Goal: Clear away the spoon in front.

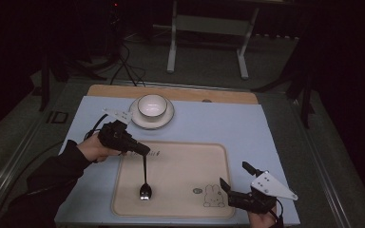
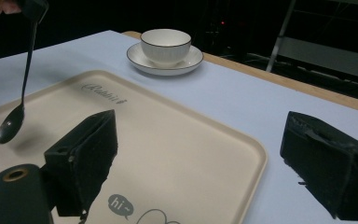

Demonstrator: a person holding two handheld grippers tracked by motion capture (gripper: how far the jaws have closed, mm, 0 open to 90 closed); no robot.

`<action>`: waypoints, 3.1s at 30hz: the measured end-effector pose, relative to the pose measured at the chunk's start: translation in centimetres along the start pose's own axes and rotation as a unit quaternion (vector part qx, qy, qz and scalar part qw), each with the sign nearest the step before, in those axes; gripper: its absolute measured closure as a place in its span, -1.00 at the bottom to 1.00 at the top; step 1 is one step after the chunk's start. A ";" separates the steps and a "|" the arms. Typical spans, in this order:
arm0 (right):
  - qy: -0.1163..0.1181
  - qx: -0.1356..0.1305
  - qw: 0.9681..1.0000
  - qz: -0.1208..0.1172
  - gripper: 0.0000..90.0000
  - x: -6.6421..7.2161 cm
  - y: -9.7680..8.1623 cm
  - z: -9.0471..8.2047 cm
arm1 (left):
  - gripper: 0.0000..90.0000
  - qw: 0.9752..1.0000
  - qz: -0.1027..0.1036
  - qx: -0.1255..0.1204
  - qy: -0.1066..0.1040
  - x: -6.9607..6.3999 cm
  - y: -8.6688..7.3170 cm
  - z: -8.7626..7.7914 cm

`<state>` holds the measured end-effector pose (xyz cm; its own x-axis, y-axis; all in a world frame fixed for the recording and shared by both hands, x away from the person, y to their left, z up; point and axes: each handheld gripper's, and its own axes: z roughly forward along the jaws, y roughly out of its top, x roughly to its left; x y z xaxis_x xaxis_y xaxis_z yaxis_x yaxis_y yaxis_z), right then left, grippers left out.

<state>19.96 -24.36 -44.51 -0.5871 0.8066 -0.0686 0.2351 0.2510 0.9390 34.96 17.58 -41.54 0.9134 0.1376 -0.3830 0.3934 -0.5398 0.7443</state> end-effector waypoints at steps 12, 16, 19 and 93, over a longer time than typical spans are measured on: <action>0.002 0.002 1.000 0.001 -0.75 0.0 0.0 0.0 | 0.98 1.000 -0.007 0.003 -0.008 1.4 -1.3 1.3; 0.002 0.002 1.000 0.000 -0.75 0.0 0.0 0.1 | 0.95 1.000 -0.009 -0.004 0.001 2.1 -1.7 1.4; 0.003 0.002 1.000 -0.001 -0.75 0.0 0.0 0.1 | 0.90 1.000 -0.014 -0.008 0.007 2.6 -2.0 1.6; 0.015 0.016 1.000 0.001 -0.75 0.0 -0.2 0.4 | 0.37 0.984 -0.084 -0.047 0.151 8.5 -6.0 5.9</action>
<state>20.22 -24.16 -44.83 -0.6098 0.7906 -0.0565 0.2599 0.2667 0.9281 39.75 17.13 -52.48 0.8187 0.4661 -0.3354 0.5362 -0.4114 0.7370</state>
